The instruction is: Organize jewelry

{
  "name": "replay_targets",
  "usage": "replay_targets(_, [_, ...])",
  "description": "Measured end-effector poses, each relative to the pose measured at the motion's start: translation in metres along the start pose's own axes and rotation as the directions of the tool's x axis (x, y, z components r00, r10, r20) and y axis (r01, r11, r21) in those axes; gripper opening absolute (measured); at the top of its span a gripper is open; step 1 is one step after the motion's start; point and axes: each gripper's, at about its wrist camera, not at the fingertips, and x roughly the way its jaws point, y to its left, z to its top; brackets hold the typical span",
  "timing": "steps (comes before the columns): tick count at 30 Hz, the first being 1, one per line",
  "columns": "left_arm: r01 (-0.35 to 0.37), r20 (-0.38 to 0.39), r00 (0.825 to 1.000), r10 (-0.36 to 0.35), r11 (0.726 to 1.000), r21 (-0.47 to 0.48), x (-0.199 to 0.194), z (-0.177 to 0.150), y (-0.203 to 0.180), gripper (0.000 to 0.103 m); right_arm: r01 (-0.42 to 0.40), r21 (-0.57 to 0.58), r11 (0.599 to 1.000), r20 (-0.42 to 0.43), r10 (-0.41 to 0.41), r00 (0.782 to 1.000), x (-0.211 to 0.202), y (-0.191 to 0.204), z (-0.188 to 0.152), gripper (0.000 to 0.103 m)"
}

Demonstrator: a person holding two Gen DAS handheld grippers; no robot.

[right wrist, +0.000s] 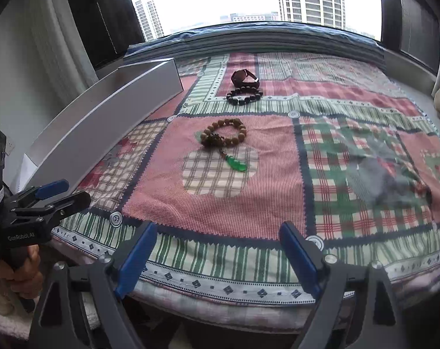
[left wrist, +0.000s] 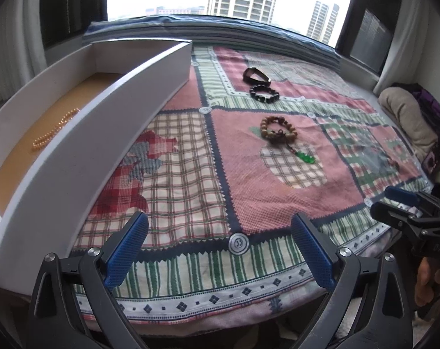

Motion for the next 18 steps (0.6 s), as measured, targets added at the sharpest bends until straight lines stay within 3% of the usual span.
replay_targets(6, [0.014, 0.035, 0.999, -0.014, 1.0, 0.004, -0.012, 0.001, 0.0, 0.101, -0.016, -0.011, 1.0, 0.074, 0.017, 0.997, -0.018, 0.005, 0.005, 0.088])
replay_targets(10, [0.01, 0.012, 1.0, -0.01, 1.0, 0.0, -0.015, 0.003, -0.002, 0.101, 0.014, -0.064, 0.998, 0.094, -0.008, 0.996, -0.023, 0.016, 0.003, 0.088])
replay_targets(18, [-0.012, -0.022, 1.0, 0.012, 1.0, 0.026, -0.016, 0.006, -0.008, 0.101, 0.042, 0.012, 0.999, 0.032, -0.042, 0.999, -0.018, -0.016, -0.01, 0.088])
